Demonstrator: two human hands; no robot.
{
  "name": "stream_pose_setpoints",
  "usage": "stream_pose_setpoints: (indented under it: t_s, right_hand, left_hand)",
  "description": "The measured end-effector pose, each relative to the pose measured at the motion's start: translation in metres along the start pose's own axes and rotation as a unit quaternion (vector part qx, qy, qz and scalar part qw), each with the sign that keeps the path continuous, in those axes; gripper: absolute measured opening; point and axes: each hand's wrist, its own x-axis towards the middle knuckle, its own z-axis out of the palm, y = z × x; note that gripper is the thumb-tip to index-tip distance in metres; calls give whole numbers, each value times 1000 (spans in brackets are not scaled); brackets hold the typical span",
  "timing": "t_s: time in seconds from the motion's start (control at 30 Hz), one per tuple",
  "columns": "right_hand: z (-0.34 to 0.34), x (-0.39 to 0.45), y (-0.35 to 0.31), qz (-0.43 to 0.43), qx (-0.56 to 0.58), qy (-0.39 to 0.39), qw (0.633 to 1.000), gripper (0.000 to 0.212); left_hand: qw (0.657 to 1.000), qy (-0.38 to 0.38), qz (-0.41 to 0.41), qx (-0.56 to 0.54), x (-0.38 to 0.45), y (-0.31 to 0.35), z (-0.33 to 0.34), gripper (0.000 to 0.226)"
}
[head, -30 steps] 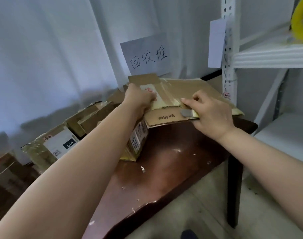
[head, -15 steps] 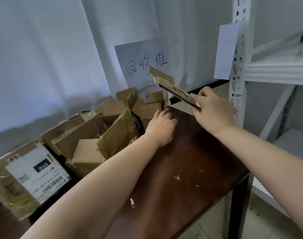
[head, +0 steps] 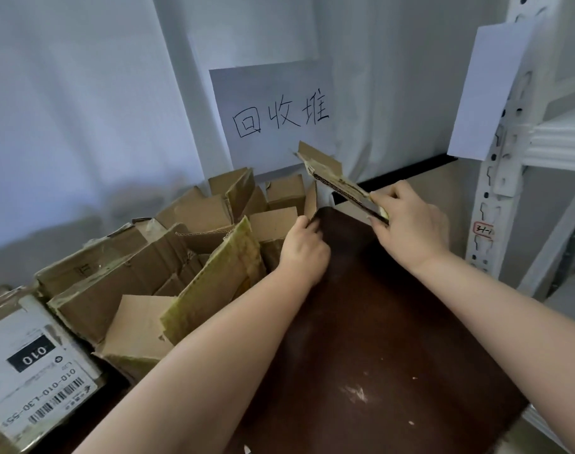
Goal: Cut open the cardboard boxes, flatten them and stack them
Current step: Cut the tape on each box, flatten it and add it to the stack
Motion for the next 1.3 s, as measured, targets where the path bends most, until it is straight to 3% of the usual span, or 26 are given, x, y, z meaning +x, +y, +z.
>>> stream_pose_setpoints:
  t_s: [0.27,0.5,0.67,0.83,1.0,1.17,1.23,1.3]
  right_hand:
    - [18,-3,1,-9,-32,-33,999,40]
    - [34,-15,10,-54,-69,-108,990,41]
    - [49,-22,19,-156,-128,-191,961,47]
    - [61,-14,23,-196,-161,-259,932,52]
    - [73,6,29,-238,-169,-283,913,51]
    - [73,6,31,-188,-97,-340,916,92]
    - [70,1,27,-132,-38,-343,929,98]
    - [68,0,21,-47,40,-288,956,94]
  left_hand:
    - [999,-44,-10,6,-22,-11,10,25]
    - [998,-46,-32,-23,-46,-25,19,24]
    - [997,-42,-53,-45,-53,-31,27,23]
    - [996,-27,-56,-66,-52,-36,34,21]
    - [996,-29,-54,-64,-55,-31,39,39]
    - [995,-53,-13,-87,-55,-15,38,45]
    - [994,-66,5,-88,-55,-9,39,48]
    - [994,-55,0,-96,-56,-6,37,47]
